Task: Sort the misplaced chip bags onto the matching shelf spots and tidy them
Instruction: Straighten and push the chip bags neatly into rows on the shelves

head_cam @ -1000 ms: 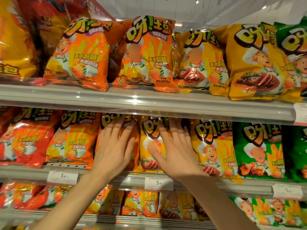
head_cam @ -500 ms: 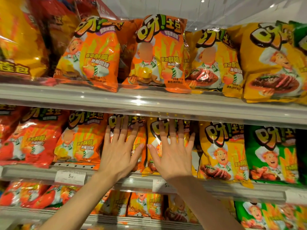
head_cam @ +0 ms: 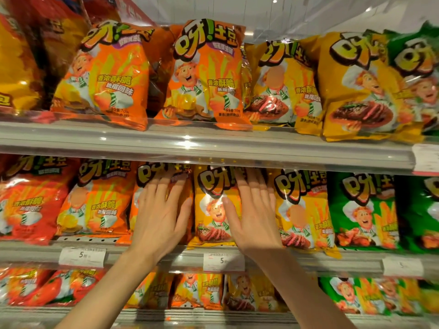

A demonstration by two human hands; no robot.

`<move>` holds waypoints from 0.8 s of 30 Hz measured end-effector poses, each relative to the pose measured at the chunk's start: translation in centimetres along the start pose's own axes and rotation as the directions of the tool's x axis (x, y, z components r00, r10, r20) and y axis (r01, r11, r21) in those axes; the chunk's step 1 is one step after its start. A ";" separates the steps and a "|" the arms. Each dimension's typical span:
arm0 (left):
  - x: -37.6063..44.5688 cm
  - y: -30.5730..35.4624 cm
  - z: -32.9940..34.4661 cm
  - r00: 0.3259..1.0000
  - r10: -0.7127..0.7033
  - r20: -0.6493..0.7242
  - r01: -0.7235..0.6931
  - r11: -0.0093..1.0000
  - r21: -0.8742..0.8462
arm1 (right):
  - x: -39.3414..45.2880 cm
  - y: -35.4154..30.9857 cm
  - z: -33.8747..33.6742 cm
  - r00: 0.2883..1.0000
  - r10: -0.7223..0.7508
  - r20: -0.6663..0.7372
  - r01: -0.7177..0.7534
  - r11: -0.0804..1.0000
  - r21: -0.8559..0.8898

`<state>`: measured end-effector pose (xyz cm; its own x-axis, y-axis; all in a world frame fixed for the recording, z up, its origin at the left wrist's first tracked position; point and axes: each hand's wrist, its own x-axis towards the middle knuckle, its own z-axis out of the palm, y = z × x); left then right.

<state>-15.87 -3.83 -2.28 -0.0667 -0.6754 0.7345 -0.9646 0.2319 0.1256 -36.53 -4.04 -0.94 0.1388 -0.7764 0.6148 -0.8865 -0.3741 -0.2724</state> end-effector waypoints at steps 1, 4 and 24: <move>0.1 0.9 -0.1 1.000 0.020 -0.021 -0.020 0.999 -0.039 | -0.2 0.9 -0.7 0.999 0.006 -0.035 -0.006 1.000 0.009; 0.4 4.1 0.0 0.996 0.088 -0.021 -0.090 0.981 -0.173 | -0.7 4.1 -3.1 0.995 0.044 -0.089 -0.044 0.999 0.000; 4.3 18.1 2.5 0.870 0.144 0.472 0.100 0.886 -0.453 | -0.6 16.1 -13.3 0.810 0.185 0.557 -0.227 0.974 0.007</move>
<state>-34.22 -4.29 1.48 -0.3173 -0.8845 0.3422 -0.7453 0.4556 0.4867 -56.72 -2.85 4.12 0.1944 -0.9803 0.0355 -0.8919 -0.1917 -0.4096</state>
